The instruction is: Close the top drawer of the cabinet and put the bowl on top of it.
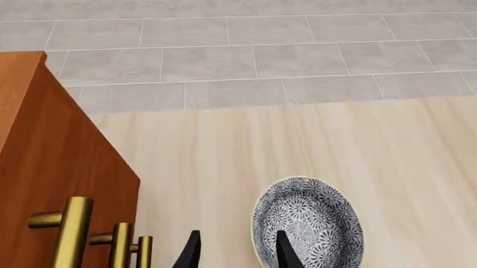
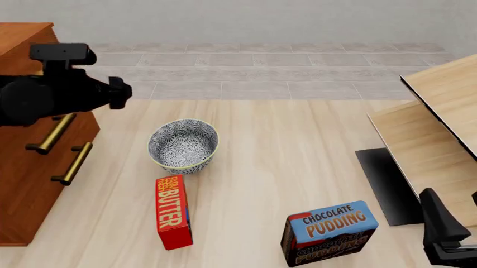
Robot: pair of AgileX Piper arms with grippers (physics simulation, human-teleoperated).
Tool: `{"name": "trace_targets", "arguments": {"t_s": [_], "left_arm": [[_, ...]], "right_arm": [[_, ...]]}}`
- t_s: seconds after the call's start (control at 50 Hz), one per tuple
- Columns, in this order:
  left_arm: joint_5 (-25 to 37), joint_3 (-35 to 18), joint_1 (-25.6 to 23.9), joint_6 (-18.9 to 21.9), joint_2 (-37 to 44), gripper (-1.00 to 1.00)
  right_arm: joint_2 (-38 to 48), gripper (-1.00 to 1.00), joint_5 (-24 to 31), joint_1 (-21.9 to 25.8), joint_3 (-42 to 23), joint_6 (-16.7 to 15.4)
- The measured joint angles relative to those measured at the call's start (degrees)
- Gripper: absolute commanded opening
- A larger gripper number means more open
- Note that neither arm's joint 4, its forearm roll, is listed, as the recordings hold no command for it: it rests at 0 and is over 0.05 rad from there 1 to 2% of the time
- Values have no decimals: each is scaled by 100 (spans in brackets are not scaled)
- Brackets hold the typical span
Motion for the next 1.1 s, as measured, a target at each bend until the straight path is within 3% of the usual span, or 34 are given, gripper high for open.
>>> {"name": "trace_targets", "arguments": {"t_s": [1.1], "left_arm": [[-888, 293, -226, -477, 1235, 100]], "right_arm": [[0, 100, -24, -19, 6, 64]]}}
